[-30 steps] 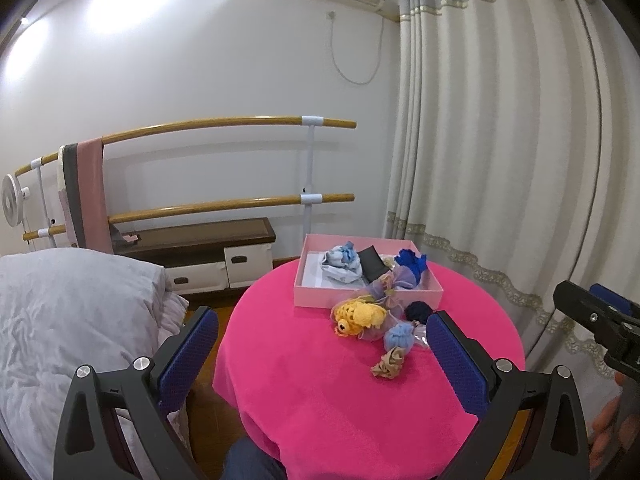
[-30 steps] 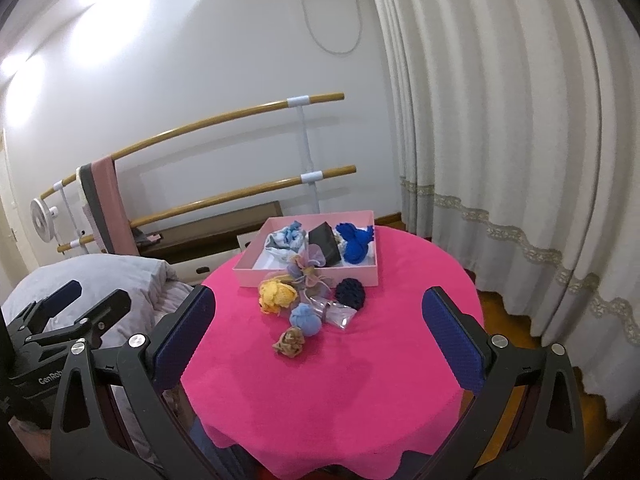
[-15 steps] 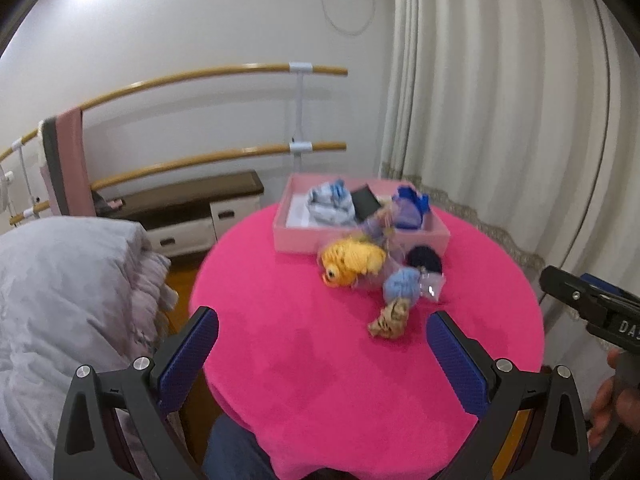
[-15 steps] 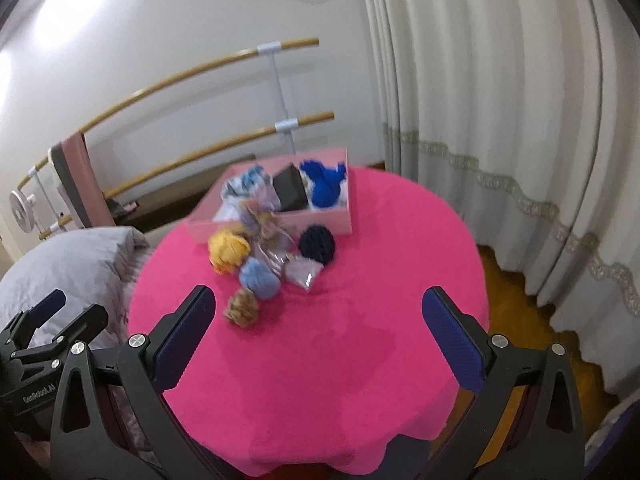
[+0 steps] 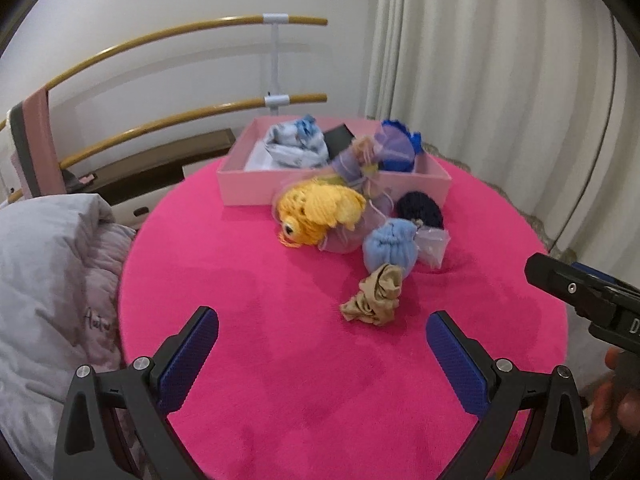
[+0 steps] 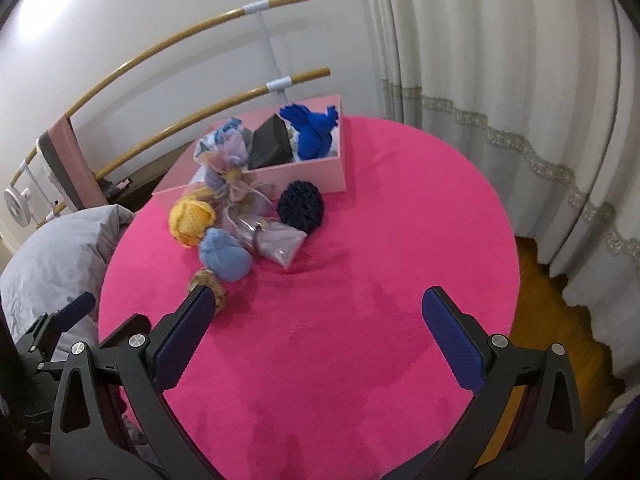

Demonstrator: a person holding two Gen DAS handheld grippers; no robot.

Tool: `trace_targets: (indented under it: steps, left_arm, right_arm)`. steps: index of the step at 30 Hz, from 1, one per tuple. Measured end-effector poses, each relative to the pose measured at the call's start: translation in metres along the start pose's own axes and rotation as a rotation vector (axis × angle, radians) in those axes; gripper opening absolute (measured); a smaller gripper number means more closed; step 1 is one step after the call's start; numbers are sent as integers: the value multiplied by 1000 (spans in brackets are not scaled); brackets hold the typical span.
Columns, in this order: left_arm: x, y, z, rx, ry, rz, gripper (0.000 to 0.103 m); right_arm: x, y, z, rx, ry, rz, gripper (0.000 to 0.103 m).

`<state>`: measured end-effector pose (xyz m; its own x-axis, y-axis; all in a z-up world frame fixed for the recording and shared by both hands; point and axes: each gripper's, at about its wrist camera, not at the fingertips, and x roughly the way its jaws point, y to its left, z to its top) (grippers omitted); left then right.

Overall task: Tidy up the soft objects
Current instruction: 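Move both grippers toward the remaining sachets and yellow toy, then grasp the beige knotted cloth with the left gripper while the right grasps the light-blue sock ball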

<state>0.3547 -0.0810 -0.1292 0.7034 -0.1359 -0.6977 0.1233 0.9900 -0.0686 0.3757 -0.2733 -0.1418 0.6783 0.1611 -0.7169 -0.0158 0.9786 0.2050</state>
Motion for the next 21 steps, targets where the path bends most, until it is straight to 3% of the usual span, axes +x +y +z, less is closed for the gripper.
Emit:
trace_targets:
  steps: [7,9,11,12,14,16,18,21]
  left_arm:
    - [61,-16,7,26,53,-5,103]
    - [77,-17,9,24,68,-13,99]
    - [93,-15,10,18,98,-29,83]
    - [100,-12,11,6,125,-48,64]
    - [105,-5,13,-10,122,-72,56]
    - [109,1,15,-13,134,-76,33]
    - [110,14,16,-34,136,-82,25]
    - [107,29,17,-48,125,-39,24]
  right_arm:
    - [25,-13,2,31,46,-2,103]
    - [31,-13,2,32,55,0,103]
    - [38,-12,3,33,68,3,103]
    - [40,-11,2,33,72,6,103]
    - [47,-7,2,29,84,15,103]
    - [54,-1,3,20,94,27,103]
    - [62,7,3,8,105,45,103]
    - [72,24,4,-20,118,83,98]
